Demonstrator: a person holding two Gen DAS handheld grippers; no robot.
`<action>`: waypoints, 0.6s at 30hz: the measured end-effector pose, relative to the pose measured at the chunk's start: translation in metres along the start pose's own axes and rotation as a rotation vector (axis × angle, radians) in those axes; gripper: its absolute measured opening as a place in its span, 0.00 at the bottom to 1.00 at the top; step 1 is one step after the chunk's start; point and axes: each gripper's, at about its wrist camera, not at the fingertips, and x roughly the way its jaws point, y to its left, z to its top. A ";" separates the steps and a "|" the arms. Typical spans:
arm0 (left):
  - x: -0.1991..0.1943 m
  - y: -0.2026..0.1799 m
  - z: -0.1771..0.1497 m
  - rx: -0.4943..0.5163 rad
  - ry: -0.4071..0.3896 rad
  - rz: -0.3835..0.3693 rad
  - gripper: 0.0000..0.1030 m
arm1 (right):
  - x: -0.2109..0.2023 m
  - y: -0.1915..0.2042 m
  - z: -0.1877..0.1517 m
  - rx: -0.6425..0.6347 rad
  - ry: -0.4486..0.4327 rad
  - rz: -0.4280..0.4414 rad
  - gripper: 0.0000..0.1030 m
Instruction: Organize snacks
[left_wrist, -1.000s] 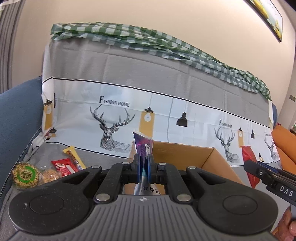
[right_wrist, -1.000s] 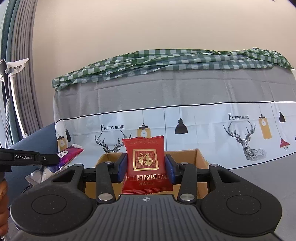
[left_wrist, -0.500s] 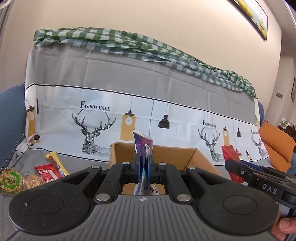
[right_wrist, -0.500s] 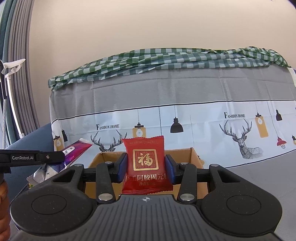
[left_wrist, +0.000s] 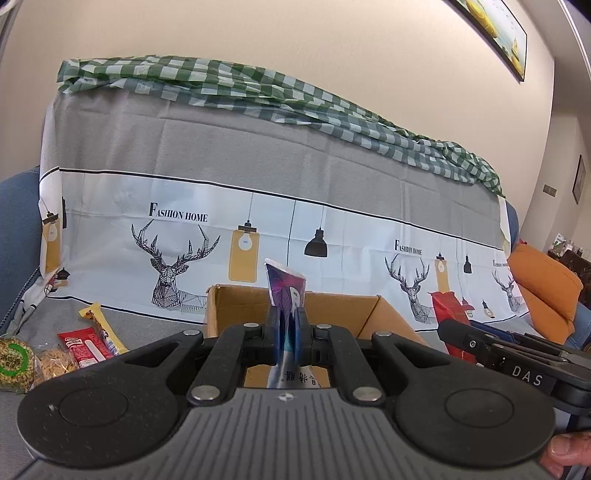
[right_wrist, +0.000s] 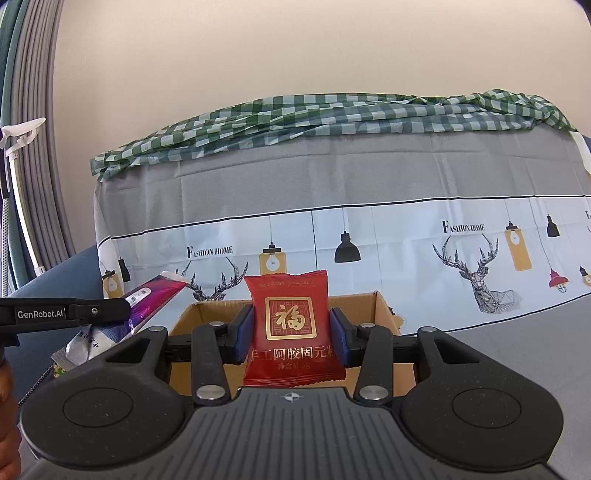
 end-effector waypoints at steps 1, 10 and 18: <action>0.000 0.000 0.000 0.000 0.000 -0.002 0.07 | 0.000 0.000 0.000 0.000 0.001 0.000 0.44; 0.003 -0.005 -0.001 0.001 0.000 -0.014 0.06 | 0.001 -0.003 0.000 0.007 0.001 -0.009 0.44; 0.006 -0.011 -0.003 0.013 0.000 -0.033 0.06 | 0.000 -0.006 -0.001 0.010 0.001 -0.014 0.44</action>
